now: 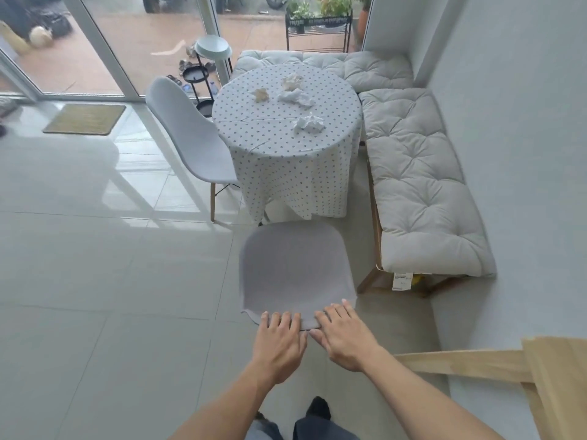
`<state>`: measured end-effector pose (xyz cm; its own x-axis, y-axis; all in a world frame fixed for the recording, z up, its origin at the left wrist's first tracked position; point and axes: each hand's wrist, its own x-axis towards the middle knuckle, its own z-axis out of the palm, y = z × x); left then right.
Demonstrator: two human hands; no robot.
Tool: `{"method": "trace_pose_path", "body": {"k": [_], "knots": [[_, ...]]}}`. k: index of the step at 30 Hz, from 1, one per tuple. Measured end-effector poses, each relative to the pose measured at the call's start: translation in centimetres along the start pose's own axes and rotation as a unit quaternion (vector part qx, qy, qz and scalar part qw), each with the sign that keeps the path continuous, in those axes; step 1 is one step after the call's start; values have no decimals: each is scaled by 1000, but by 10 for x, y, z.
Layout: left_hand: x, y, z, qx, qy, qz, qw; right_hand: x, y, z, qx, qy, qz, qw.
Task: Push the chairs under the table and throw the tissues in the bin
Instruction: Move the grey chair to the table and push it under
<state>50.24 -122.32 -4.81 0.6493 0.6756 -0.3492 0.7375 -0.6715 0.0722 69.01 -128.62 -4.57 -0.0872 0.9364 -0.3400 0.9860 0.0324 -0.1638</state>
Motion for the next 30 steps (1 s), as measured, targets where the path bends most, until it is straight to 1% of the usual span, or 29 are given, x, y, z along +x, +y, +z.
{"method": "trace_pose_path", "body": {"k": [6,14,21,30], "knots": [[4,7,-8,13,4,-8,1000,10,7,2,6,27,-2,1000],[35,-10,-16,-2,18,-12,1000,37,16,-5,6,52,6,999],[89,-42,-38,-1,27,11,1000,89,30,-31,3,54,23,998],[186,-94,-72,4,31,48,998,176,60,-71,1,59,59,997]]}}
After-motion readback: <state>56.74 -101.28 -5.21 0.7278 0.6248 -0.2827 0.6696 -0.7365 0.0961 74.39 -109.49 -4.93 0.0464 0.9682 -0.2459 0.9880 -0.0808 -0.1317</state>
